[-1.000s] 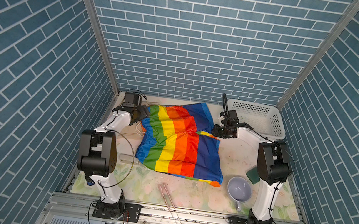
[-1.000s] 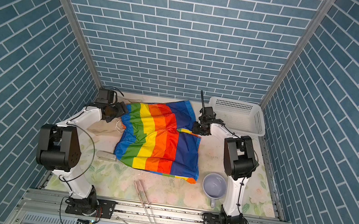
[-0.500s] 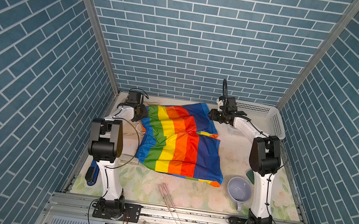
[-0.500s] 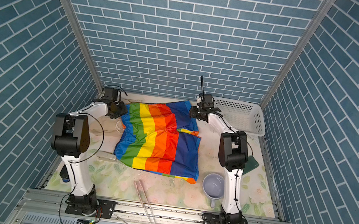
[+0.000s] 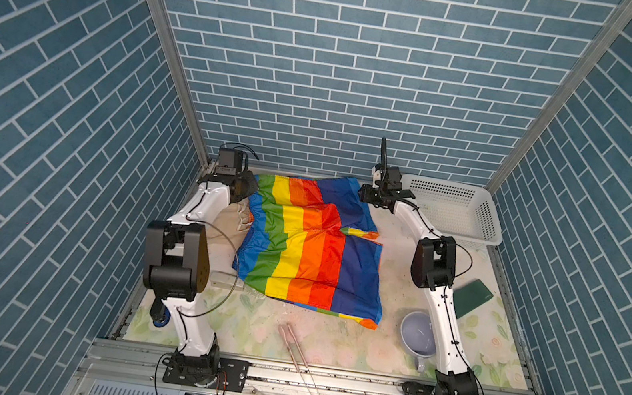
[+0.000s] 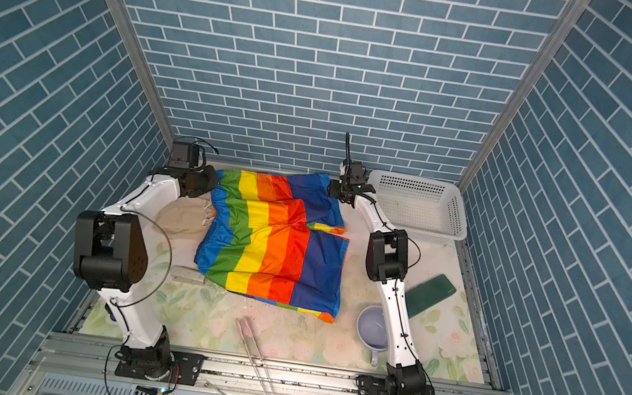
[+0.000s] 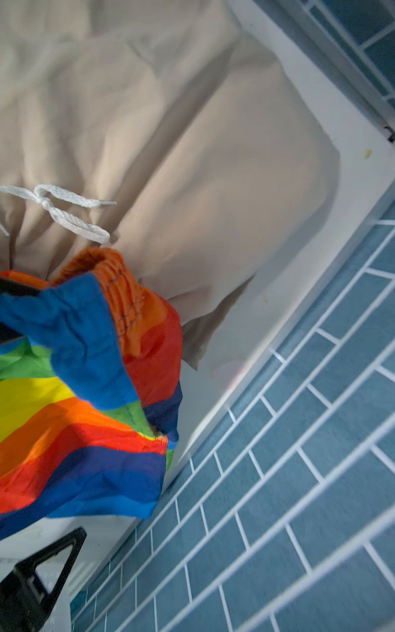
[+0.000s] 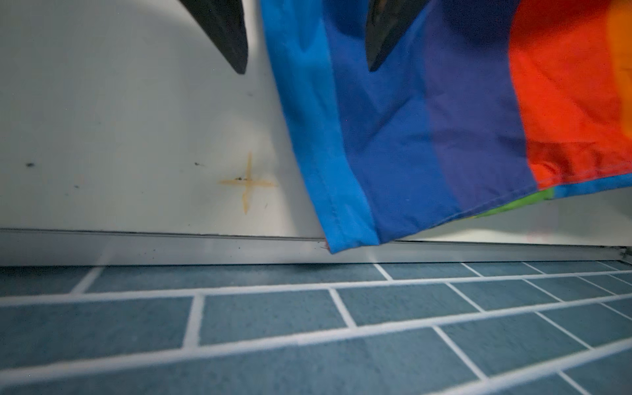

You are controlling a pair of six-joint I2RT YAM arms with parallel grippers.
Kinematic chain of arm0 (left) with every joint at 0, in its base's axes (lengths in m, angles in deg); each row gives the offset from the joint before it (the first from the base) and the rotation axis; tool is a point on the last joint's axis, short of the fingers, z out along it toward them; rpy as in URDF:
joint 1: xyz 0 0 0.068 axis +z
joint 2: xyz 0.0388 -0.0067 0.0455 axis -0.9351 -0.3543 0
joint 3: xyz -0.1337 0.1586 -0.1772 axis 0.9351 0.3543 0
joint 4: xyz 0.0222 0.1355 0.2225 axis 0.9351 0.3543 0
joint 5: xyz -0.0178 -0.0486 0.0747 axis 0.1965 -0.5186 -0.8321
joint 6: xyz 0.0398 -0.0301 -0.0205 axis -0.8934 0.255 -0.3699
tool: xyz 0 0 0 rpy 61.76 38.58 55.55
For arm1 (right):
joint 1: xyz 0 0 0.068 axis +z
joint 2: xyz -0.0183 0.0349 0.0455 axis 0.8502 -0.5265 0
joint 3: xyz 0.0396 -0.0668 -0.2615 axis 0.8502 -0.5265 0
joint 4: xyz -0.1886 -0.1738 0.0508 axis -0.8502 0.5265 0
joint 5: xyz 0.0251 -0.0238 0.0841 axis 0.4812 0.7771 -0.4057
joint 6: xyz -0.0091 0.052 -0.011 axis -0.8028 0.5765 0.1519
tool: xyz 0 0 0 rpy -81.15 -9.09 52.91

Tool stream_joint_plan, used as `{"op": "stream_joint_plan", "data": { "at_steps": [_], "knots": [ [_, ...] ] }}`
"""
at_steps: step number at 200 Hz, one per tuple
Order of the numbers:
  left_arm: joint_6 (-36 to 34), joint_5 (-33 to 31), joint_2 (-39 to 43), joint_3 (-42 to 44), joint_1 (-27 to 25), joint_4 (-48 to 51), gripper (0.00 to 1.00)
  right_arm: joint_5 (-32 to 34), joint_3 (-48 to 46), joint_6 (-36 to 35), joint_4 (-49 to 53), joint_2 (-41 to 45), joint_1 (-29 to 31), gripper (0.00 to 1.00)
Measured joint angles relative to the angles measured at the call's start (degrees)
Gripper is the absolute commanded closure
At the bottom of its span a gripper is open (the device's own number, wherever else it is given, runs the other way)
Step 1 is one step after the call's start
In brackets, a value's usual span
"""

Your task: Fold and stack the shorts

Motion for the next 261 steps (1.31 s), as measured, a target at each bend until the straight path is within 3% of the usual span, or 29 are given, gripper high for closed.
{"op": "stream_joint_plan", "data": {
  "at_steps": [87,116,130,155,202,228,261],
  "knots": [
    [0.0,1.6,0.1,-1.2,0.3,0.8,1.0,0.0,2.0,0.0,3.4,-1.5,0.6,0.42],
    [0.5,2.0,0.1,-1.2,0.3,1.2,1.0,-1.8,2.6,1.1,6.4,-1.5,1.3,0.47],
    [0.9,2.3,0.1,-1.2,0.3,1.2,1.0,-3.5,2.6,2.4,6.7,-1.5,1.5,0.58],
    [1.4,3.3,0.0,-1.2,0.3,1.2,1.0,-6.8,2.6,6.3,7.3,-1.7,1.7,1.0],
    [1.9,5.1,-0.7,-1.2,0.3,1.3,1.0,-9.4,2.6,9.5,6.0,-2.4,1.8,1.0],
    [1.9,6.1,-0.7,-1.7,0.3,1.8,1.0,-5.4,1.3,6.9,4.3,-1.1,1.7,1.0],
    [1.9,7.0,-0.7,-2.5,0.5,2.0,1.0,2.1,-12.2,0.6,-4.2,11.1,1.5,1.0]
  ]
}}
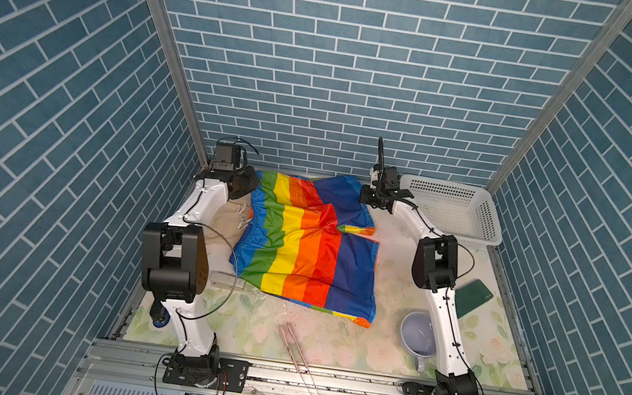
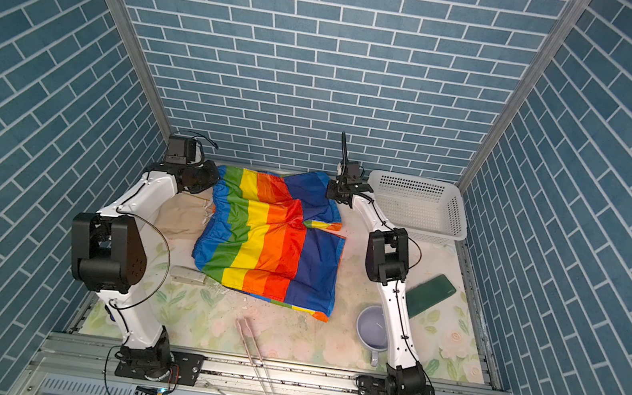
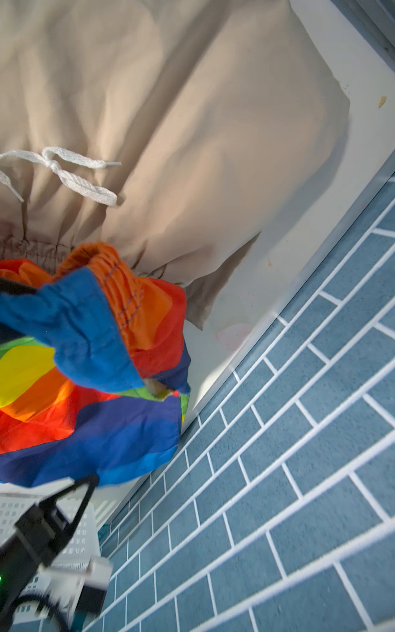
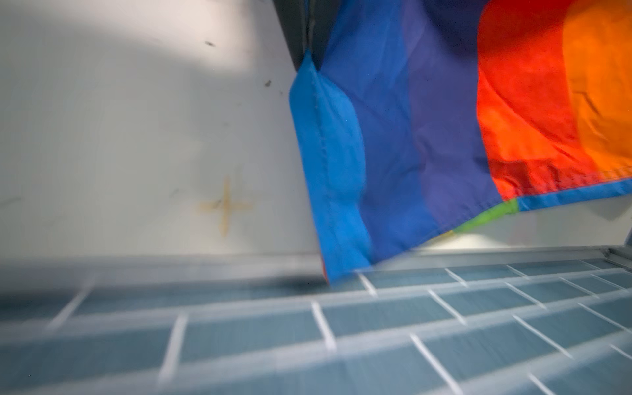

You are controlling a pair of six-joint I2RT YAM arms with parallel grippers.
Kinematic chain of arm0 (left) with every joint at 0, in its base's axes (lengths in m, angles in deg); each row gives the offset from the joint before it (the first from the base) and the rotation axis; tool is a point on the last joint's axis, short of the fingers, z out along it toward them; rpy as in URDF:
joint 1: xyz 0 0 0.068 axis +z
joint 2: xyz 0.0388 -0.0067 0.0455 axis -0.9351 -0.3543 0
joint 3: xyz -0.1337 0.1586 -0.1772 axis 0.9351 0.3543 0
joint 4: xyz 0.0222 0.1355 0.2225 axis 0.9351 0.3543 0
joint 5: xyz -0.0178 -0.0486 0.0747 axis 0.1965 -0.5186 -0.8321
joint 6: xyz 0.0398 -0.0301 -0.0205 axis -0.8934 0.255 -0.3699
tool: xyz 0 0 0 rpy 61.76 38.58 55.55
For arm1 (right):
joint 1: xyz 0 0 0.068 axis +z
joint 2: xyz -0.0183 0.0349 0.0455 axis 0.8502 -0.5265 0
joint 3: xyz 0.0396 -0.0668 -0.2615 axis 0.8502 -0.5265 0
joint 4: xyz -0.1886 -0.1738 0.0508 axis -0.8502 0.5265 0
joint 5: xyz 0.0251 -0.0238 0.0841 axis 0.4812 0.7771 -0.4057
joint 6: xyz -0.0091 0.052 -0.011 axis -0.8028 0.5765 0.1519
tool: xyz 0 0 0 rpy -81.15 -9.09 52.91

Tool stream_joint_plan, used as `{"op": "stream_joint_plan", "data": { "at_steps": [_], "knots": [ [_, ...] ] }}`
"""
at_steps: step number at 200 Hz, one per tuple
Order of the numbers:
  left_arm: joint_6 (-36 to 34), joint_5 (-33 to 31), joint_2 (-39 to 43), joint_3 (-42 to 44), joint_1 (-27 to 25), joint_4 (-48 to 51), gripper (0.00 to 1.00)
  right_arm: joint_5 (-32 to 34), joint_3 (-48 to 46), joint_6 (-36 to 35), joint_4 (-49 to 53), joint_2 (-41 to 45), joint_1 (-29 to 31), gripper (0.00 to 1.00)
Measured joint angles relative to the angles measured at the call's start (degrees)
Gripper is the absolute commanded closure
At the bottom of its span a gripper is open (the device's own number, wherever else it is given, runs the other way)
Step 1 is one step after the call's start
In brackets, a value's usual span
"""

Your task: Fold and stack the shorts

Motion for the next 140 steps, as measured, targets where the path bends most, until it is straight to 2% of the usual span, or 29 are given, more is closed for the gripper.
{"op": "stream_joint_plan", "data": {
  "at_steps": [28,51,75,115,129,140],
  "knots": [
    [0.0,0.5,0.0,0.0,0.8,0.0,1.0,5.9,-10.3,-4.8,-10.9,12.5,0.0,1.0],
    [0.0,0.7,0.0,0.0,1.6,-0.5,1.0,10.8,-16.0,-7.4,-19.4,18.9,0.0,1.0],
    [0.1,1.8,-1.4,-1.3,2.1,-1.3,1.0,13.4,-17.0,-7.9,-22.5,19.2,-0.2,1.0],
    [-0.2,2.5,-8.2,-5.2,2.2,-1.7,1.0,13.6,-18.1,-7.5,-21.7,15.1,-1.0,1.0],
    [-0.5,2.4,-9.9,-5.7,2.3,-1.3,0.86,13.2,-19.7,-6.8,-21.0,14.6,-1.1,1.0],
    [-0.6,2.1,-11.1,-6.5,2.4,-0.4,0.72,12.6,-20.5,-6.3,-20.2,14.1,-1.1,0.88]
  ]
}}
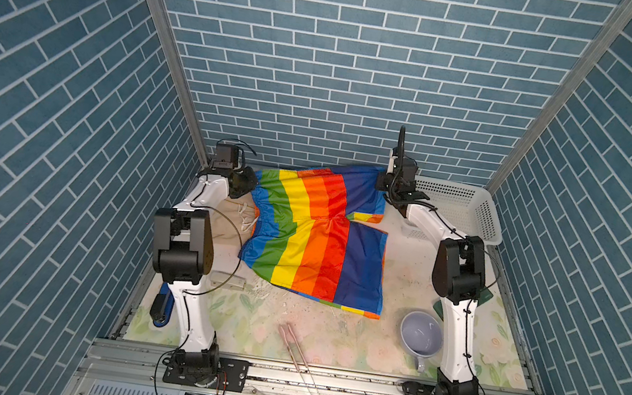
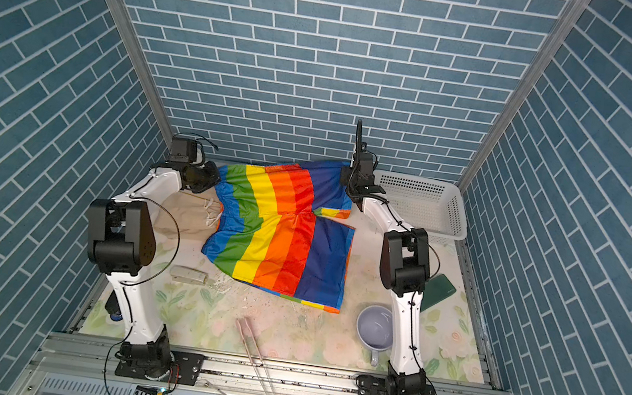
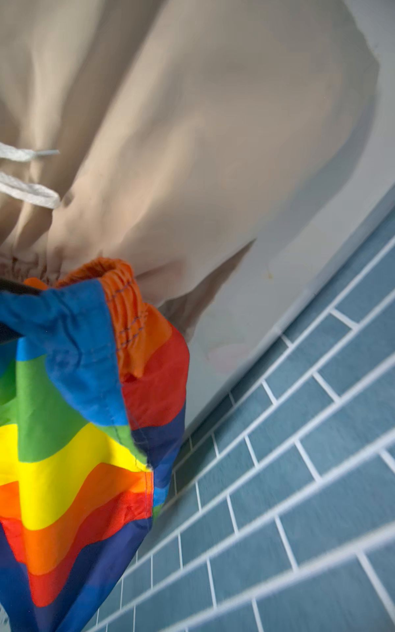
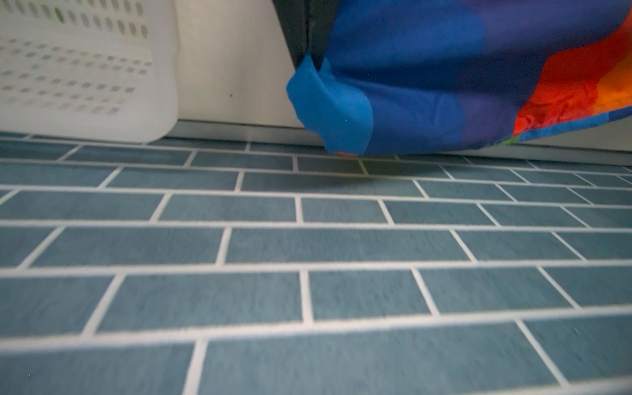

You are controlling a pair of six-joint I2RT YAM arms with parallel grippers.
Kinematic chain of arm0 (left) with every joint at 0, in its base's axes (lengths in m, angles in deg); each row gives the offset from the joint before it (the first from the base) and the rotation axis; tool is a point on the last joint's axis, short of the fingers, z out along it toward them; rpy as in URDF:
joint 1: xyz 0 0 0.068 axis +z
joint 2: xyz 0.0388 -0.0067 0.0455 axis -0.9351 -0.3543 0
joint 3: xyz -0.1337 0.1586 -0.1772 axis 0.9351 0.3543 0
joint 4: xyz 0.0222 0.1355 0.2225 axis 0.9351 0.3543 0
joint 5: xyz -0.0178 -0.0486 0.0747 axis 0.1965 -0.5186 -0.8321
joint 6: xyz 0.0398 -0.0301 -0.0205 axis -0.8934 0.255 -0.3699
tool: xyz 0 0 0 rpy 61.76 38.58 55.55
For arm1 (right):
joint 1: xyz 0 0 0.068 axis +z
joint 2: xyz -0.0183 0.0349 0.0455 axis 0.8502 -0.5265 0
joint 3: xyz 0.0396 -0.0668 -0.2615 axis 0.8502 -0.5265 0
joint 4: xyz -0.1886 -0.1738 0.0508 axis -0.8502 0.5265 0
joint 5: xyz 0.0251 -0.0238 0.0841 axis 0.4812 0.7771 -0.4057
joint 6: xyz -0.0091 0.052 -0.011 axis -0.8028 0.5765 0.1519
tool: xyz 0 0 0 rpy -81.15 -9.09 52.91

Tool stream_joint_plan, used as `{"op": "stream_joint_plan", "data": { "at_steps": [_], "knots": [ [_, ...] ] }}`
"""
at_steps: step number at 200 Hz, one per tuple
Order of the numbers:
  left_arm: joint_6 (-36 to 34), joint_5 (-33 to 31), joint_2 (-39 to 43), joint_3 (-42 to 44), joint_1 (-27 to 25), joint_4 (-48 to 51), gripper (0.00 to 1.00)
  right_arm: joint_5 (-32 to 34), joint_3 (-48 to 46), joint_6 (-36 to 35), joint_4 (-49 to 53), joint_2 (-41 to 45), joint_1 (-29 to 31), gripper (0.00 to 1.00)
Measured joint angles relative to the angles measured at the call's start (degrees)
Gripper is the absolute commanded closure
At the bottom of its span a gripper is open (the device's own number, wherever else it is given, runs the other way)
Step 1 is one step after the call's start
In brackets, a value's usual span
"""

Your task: Fold and stack the shorts

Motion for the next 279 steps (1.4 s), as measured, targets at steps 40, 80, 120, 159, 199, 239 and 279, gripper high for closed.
{"op": "stream_joint_plan", "data": {
  "at_steps": [40,80,120,159,199,239,279],
  "knots": [
    [0.0,-2.8,-0.4,-0.2,1.7,2.2,0.37,-2.8,-3.1,2.1,2.3,-0.2,-0.6,0.57],
    [1.4,-5.2,10.2,7.7,1.9,2.3,0.29,-5.2,-17.1,4.6,4.4,7.7,-0.5,0.47],
    [2.6,-7.4,29.2,20.2,-1.4,1.9,0.23,-5.7,-32.9,7.3,8.2,23.9,1.8,0.41],
    [2.8,-9.0,39.4,34.0,-7.2,3.8,0.23,-5.6,-44.2,7.7,13.7,34.8,7.3,0.4],
    [2.8,-10.4,40.2,42.4,-11.3,7.6,0.24,-5.2,-52.9,3.4,20.9,43.1,14.7,0.39],
    [2.9,-11.9,39.7,44.6,-13.6,8.1,0.27,-5.0,-61.0,0.3,23.9,52.5,19.7,0.4],
    [3.4,-13.9,38.7,47.5,-14.3,8.3,0.39,-5.0,-66.3,0.7,25.5,55.8,20.3,0.41]
  ]
}}
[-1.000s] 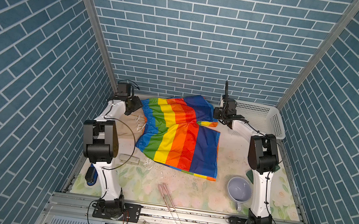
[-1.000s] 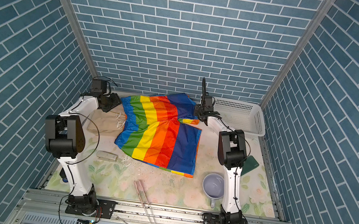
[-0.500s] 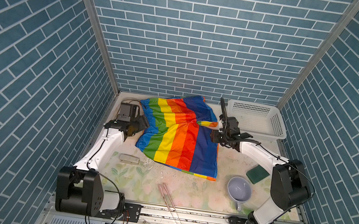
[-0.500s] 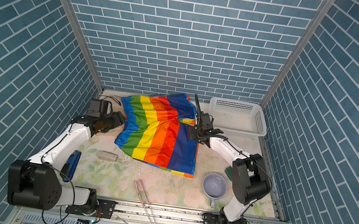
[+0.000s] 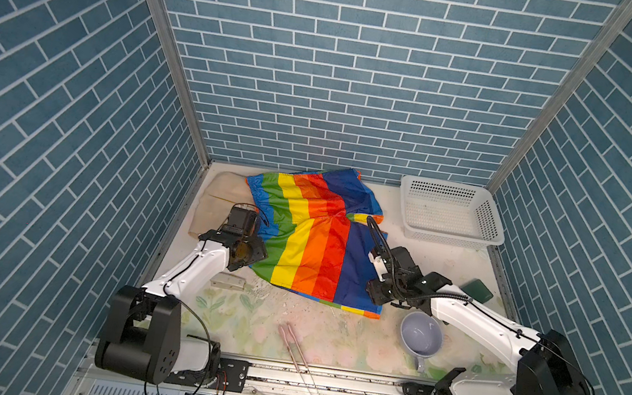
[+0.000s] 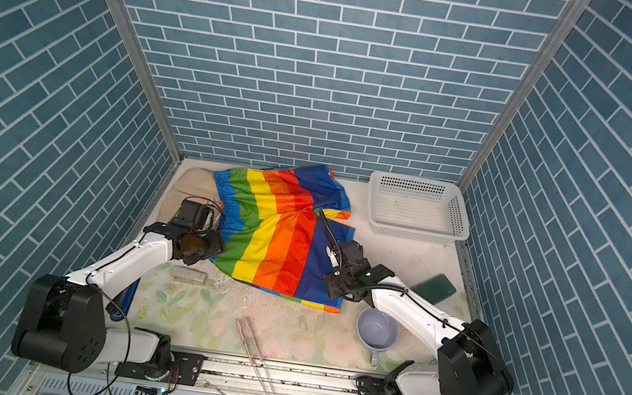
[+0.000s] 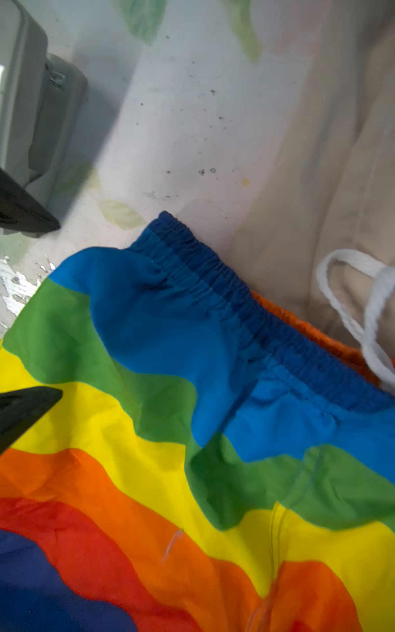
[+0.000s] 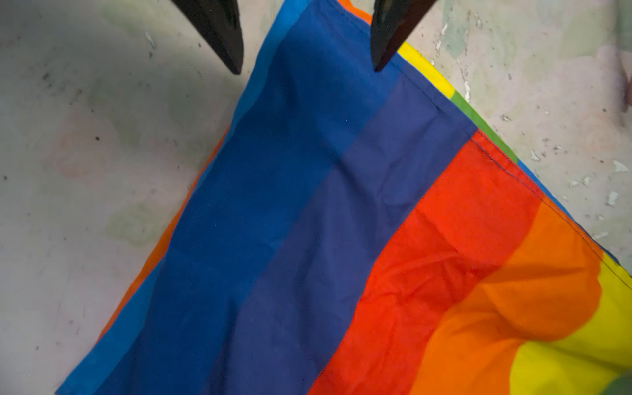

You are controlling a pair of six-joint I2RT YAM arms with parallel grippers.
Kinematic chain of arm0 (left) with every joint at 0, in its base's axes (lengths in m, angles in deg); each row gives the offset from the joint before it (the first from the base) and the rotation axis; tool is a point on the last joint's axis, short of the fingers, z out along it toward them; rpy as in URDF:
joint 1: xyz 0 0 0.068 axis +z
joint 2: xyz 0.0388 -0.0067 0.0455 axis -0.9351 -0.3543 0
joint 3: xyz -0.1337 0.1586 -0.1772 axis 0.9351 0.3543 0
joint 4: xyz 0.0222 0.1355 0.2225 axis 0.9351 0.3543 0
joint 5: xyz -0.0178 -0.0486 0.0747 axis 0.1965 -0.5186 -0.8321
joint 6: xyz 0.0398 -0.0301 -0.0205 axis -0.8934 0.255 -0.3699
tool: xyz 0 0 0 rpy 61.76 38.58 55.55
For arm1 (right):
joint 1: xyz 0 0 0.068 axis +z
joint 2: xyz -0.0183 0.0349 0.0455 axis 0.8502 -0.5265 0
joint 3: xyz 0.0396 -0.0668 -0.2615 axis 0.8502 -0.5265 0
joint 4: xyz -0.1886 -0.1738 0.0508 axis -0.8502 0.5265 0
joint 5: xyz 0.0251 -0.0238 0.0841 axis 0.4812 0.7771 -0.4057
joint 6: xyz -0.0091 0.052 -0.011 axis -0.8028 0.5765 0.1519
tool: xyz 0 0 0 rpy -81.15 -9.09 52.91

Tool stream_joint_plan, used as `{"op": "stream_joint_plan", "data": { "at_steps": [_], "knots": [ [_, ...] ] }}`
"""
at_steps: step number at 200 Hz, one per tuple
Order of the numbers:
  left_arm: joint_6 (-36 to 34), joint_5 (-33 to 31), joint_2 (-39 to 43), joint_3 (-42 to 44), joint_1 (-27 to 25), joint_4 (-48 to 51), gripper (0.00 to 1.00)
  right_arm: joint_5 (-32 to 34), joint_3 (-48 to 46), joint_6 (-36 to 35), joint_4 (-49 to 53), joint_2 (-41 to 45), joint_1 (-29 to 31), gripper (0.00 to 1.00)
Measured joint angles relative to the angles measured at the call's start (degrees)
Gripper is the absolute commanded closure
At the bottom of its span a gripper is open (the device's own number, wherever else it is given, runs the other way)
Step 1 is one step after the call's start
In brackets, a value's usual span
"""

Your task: Fold and stack the shorts

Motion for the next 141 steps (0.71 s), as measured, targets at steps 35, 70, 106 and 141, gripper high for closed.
{"op": "stream_joint_plan", "data": {
  "at_steps": [35,70,106,141],
  "knots": [
    [0.0,-1.1,-3.1,1.0,0.0,-1.4,0.49,-0.3,-0.7,0.8,0.6,0.4,0.3,0.42],
    [0.2,-1.3,-6.2,1.3,0.0,-4.5,0.43,-1.1,-0.7,1.2,0.7,0.4,0.3,0.42],
    [0.0,-1.3,-10.9,1.2,0.0,-7.1,0.43,-1.8,-0.7,1.9,0.8,0.3,1.2,0.36],
    [-0.2,-1.2,-13.4,0.3,0.2,-9.9,0.48,-1.7,-0.7,2.3,1.6,-1.6,3.9,0.36]
  ]
}}
